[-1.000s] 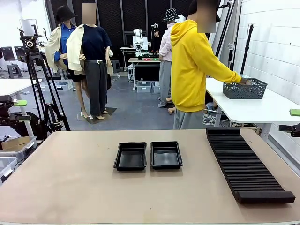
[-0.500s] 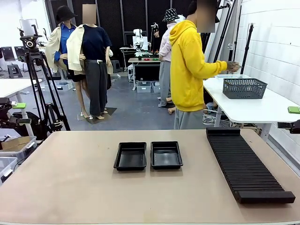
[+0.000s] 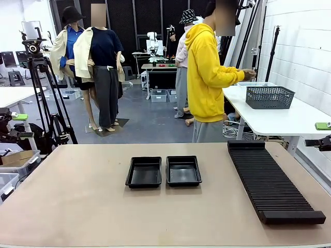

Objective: Inspect and transfer BCBs to ESD trays.
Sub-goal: Pick up the Blank PCB from the PCB Rack and place it in the left ESD tray.

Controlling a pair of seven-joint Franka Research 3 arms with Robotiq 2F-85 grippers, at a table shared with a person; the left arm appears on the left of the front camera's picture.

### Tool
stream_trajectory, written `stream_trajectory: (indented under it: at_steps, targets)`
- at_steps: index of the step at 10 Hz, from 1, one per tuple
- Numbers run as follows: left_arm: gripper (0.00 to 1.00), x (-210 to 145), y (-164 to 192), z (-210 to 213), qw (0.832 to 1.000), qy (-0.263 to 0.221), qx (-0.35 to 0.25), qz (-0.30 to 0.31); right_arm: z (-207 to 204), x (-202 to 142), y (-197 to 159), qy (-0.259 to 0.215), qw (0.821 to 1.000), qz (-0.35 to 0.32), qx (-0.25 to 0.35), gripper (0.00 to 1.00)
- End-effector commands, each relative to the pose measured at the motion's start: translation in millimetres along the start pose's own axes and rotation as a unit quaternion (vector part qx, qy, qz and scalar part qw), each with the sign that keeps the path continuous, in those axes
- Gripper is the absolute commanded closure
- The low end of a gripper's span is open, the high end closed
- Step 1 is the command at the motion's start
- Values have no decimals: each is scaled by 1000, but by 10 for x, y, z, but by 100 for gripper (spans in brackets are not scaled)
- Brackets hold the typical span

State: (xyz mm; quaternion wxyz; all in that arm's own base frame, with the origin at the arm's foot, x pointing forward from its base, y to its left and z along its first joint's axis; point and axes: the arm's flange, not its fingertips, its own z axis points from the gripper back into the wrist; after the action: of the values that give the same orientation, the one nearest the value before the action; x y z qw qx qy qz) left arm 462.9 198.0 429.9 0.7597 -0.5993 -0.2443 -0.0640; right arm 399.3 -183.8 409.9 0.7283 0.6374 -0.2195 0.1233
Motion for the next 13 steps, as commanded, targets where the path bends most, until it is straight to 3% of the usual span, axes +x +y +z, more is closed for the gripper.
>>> stream_trajectory:
  at_steps: [1,6,8,9,10,13]
  targets:
    - [0,45,-25,44,1000,15,-8,4,45,69,-23,7,1000,-2,0,0]
    - [0,8,-42,40,999,40,-14,10,57,157,-25,-17,1000,-12,2,0]
    - [0,0,-39,26,999,48,-12,14,30,67,-32,-2,1000,-2,-1,0]
    - [0,-33,-99,-18,999,47,20,-13,30,67,-32,-2,1000,-2,-1,0]
    - [0,-47,-24,-25,999,30,-13,6,30,67,-32,-2,1000,-2,-1,0]
    - [0,-47,-24,-25,999,30,-13,6,30,67,-32,-2,1000,-2,-1,0]
